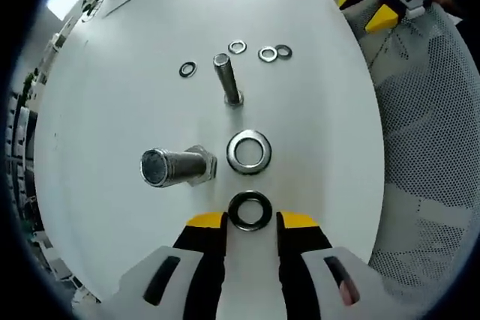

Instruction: Place the washer onto the threaded stud by aligning its center hole with the stud, sliding it down to the base, and recovering from edge contact or off-axis alignment until the washer reaches the visible bottom stop.

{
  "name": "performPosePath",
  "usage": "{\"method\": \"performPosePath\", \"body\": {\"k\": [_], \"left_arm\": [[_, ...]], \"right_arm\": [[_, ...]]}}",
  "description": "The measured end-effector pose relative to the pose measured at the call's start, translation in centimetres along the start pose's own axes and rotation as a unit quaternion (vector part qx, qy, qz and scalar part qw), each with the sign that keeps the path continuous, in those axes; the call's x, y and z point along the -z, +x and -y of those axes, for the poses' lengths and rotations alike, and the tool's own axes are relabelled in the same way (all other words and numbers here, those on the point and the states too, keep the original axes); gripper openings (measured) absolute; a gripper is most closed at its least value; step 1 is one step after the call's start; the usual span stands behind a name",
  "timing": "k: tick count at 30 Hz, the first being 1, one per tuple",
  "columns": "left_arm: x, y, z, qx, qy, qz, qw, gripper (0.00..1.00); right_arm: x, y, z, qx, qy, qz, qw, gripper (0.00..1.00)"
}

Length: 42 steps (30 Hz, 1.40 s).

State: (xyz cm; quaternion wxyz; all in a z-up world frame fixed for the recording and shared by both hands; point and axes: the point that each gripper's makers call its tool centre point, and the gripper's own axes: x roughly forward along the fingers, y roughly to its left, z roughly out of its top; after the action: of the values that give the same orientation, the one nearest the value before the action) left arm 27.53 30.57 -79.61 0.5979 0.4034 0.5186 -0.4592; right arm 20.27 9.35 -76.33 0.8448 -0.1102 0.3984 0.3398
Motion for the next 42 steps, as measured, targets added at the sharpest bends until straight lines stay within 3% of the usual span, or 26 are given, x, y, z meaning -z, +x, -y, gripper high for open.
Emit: {"method": "performPosePath", "body": {"k": [10, 20, 26, 30, 32, 42], "left_arm": [[-0.2, -0.1, 0.0, -0.006, -0.035, -0.006, 0.9993, 0.23], [-0.2, 0.0, 0.1, -0.022, -0.033, 0.004, 0.9992, 0.19], [-0.1, -0.2, 0.0, -0.045, -0.064, 0.029, 0.9965, 0.19], [0.3, -0.4, 0.3, -0.042, -0.094, 0.039, 0.9939, 0.18], [0.3, -0.5, 0.3, -0.045, -0.098, 0.045, 0.9931, 0.18], [-0.8, -2.4, 0.3, -0.05, -0.104, 0.063, 0.9913, 0.18]], "right_arm": [[0.0, 0.0, 0.0, -0.002, 0.0, -0.001, 1.0, 0.26], [-0.1, 0.0, 0.0, -0.002, 0.001, 0.004, 1.0, 0.26], [-0.1, -0.1, 0.0, -0.001, 0.003, 0.004, 1.0, 0.26], [-0.2, -0.1, 0.0, -0.002, 0.002, 0.005, 1.0, 0.26], [-0.5, -0.2, 0.1, -0.002, 0.003, 0.017, 0.9999, 0.25], [-0.3, -0.1, 0.0, -0.003, 0.002, 0.012, 0.9999, 0.24]]}}
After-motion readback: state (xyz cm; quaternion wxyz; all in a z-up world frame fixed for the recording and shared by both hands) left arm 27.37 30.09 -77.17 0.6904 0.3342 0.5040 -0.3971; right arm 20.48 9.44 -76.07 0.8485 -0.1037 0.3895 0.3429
